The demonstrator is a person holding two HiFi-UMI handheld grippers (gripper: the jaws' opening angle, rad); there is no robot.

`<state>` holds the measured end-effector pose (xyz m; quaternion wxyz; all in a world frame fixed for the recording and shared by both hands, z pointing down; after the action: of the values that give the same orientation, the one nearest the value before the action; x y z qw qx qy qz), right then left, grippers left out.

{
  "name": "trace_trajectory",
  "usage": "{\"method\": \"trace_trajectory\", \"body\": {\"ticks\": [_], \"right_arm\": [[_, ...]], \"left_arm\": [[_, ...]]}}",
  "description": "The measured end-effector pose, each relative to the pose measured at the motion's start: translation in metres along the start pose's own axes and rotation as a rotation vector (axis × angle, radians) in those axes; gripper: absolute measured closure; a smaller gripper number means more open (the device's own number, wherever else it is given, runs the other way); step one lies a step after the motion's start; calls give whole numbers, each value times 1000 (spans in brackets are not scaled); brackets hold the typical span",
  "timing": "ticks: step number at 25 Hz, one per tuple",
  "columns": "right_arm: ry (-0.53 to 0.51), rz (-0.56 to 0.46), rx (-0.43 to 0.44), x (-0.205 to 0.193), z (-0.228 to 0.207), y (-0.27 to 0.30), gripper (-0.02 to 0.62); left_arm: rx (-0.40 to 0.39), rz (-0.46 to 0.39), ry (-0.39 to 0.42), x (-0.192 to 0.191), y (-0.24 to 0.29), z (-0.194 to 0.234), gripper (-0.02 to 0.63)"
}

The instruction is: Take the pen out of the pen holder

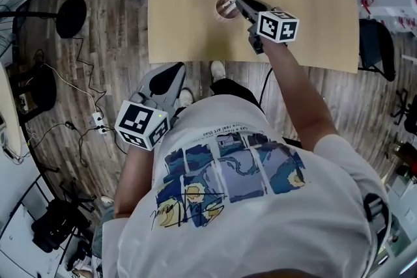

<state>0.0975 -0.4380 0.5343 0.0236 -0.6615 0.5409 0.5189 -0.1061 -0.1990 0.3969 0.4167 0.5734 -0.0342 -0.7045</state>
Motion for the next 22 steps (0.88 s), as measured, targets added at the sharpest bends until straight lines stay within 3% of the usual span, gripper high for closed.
{"method": "trace_trajectory", "body": {"ticks": [22], "right_arm": [[-67, -181, -72, 30, 39, -55, 535]], "left_arm": [[-74, -28, 47, -9, -28, 3, 598]]}}
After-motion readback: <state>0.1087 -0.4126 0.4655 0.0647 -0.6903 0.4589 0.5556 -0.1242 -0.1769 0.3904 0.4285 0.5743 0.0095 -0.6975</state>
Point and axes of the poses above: the fingertips, and each gripper's own axes: y forward along the fingers, z to its left, x out of its top, the point moved 6 cm from there along -y, backward along the fingers, and after that the axes turned 6 degrees about z, right-handed, at the moved point
